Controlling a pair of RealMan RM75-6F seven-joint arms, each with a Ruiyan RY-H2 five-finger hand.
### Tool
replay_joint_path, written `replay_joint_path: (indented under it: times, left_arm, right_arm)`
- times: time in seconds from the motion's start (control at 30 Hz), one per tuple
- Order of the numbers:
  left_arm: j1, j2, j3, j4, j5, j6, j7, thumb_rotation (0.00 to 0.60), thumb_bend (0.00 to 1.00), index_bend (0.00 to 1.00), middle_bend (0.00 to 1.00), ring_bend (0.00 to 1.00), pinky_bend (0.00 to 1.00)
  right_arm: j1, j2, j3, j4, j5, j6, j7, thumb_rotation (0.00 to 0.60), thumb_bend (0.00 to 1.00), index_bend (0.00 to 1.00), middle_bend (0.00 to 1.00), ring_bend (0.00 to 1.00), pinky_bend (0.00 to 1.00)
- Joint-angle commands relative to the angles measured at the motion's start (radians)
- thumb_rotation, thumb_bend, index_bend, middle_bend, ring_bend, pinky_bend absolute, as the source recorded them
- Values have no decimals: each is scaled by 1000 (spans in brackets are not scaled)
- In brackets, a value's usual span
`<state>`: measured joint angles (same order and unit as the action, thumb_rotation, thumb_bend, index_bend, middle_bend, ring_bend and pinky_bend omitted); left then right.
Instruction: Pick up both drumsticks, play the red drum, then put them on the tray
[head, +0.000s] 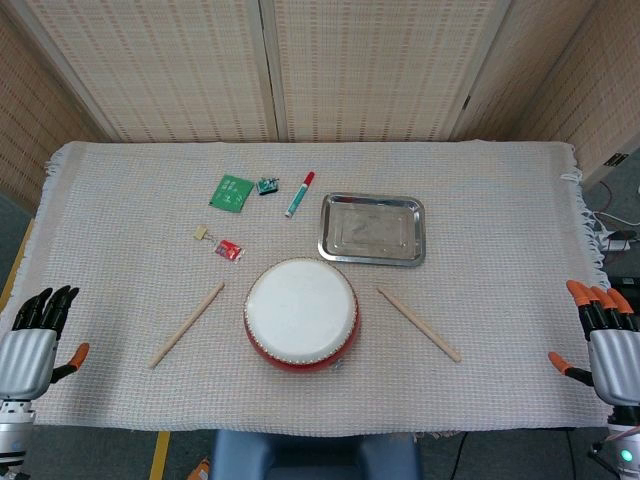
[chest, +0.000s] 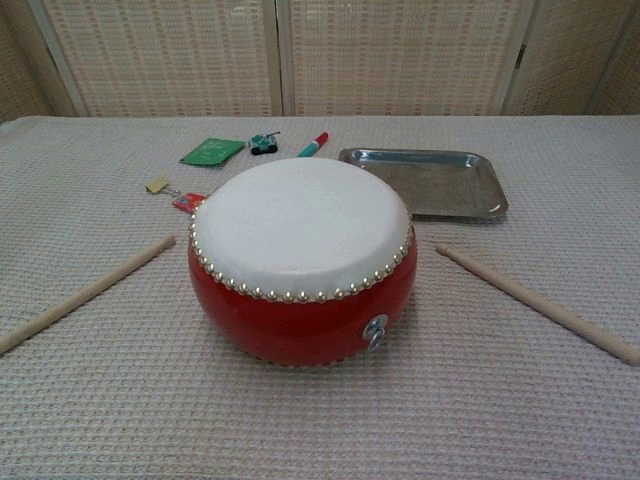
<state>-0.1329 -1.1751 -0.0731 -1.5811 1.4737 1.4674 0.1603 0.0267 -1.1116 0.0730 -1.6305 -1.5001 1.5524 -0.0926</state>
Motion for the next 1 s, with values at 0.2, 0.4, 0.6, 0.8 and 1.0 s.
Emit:
replay_joint_path:
  times: [0.2,0.4,0.6,0.8,1.0]
  left_arm:
    - [-8,-17,4,8,7,-5,20,600,319,57,56,26,100]
    - [-14,-27,9,15,22,-7,-5,600,318,94,65,49,111]
    - [-43,-52,19,-3,44,-46,-8,600,318,148,85,71,114]
    - [-68,-73,24,-14,37,-96,11,600,320,172,92,76,114]
    - [-127,-142,16,-61,-94,-264,38,600,319,157,91,76,110]
  right_arm:
    - [7,-4,5,12,4,-11,12,600,19,0,104,0,112]
    - [5,3,6,15,-11,4,23,600,20,0,104,0,112]
    - [5,1,3,22,-33,15,41,600,20,0,105,0,112]
    - [4,1,-1,24,-41,18,46,600,20,0,104,0,112]
    - [4,-1,-4,22,-49,20,48,600,20,0,104,0,110]
